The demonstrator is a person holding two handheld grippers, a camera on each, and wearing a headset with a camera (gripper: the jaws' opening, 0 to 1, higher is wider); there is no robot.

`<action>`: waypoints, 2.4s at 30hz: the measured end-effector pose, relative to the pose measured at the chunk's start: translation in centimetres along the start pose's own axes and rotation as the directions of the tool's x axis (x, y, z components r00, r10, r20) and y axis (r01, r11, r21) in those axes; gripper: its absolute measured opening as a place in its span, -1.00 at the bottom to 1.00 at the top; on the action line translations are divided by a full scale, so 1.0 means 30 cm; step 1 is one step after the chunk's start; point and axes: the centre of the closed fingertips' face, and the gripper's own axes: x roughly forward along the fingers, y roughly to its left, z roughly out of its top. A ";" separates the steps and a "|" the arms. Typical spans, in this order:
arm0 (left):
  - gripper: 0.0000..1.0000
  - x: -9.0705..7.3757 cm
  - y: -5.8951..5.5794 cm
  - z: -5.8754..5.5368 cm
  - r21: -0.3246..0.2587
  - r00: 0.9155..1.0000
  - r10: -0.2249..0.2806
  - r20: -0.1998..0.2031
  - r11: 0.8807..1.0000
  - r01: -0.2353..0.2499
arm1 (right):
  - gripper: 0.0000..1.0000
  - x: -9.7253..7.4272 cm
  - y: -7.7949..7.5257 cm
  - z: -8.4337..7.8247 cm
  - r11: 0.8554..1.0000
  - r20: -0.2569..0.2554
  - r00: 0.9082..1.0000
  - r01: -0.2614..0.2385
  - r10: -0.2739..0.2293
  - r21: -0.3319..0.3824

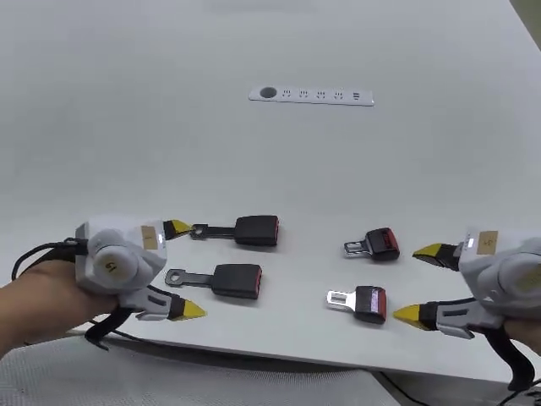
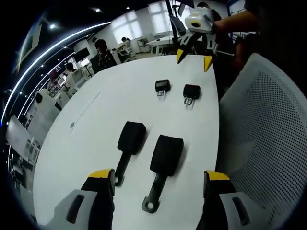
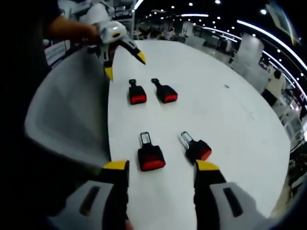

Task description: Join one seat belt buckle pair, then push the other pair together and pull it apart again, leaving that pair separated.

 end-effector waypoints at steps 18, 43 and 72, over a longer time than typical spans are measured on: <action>0.24 0.138 -0.027 -0.008 0.097 0.992 -0.112 -0.065 0.988 0.118 | -0.07 0.071 0.068 -0.004 0.995 -0.040 0.997 -0.068 0.066 -0.067; -0.07 0.204 -0.029 -0.028 0.111 0.977 -0.173 -0.127 0.976 0.187 | -0.11 0.195 0.060 -0.050 0.990 -0.101 0.988 -0.125 0.118 -0.069; -0.33 0.233 -0.054 -0.031 0.149 0.965 -0.204 -0.167 0.962 0.229 | -0.32 0.242 0.076 -0.093 0.976 -0.141 0.973 -0.197 0.183 -0.093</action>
